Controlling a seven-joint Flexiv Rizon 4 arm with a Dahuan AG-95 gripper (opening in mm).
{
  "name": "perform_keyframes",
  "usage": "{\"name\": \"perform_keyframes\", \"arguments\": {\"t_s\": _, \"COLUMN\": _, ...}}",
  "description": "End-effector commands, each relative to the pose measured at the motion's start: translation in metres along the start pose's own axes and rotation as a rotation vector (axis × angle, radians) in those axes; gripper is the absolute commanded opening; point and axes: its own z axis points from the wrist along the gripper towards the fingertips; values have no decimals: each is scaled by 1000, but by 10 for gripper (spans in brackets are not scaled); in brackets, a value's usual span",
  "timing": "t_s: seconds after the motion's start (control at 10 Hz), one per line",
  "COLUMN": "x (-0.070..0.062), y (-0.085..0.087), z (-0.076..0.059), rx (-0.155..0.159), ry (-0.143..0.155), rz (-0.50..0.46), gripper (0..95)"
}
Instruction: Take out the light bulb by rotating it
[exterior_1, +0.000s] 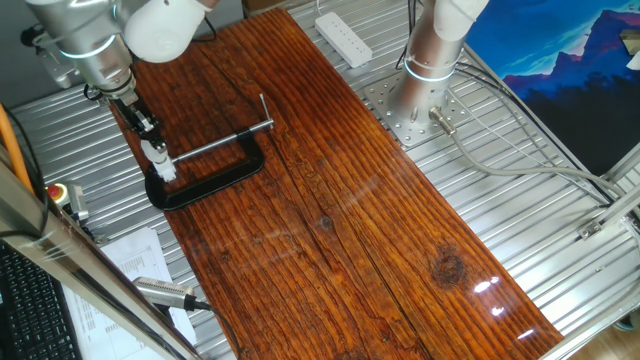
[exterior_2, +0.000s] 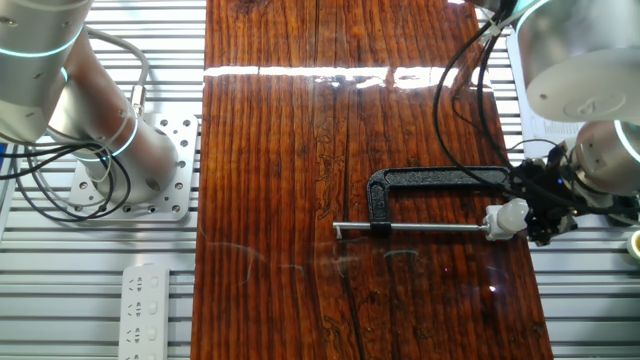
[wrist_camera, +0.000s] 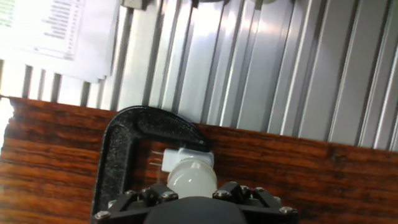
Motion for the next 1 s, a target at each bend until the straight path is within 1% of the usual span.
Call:
{"name": "perform_keyframes", "arguments": {"t_s": 0.1, "x": -2, "y": 2, "z": 1, "rx": 4, "ry": -1, "rz": 12, "gripper": 570}}
{"name": "perform_keyframes", "arguments": {"t_s": 0.2, "x": -2, "y": 2, "z": 2, "rx": 6, "ry": 0, "rz": 17, "gripper": 380}}
{"name": "perform_keyframes", "arguments": {"t_s": 0.5, "x": -2, "y": 2, "z": 2, "rx": 10, "ry": -3, "rz": 48, "gripper": 380}}
{"name": "perform_keyframes", "arguments": {"t_s": 0.7, "x": -2, "y": 2, "z": 2, "rx": 6, "ry": -4, "rz": 48, "gripper": 380}}
{"name": "perform_keyframes", "arguments": {"t_s": 0.8, "x": -2, "y": 2, "z": 2, "rx": 7, "ry": -3, "rz": 42, "gripper": 190}}
{"name": "perform_keyframes", "arguments": {"t_s": 0.9, "x": -2, "y": 2, "z": 2, "rx": 7, "ry": 0, "rz": 35, "gripper": 190}}
{"name": "perform_keyframes", "arguments": {"t_s": 1.0, "x": -2, "y": 2, "z": 2, "rx": 9, "ry": 6, "rz": 4, "gripper": 190}}
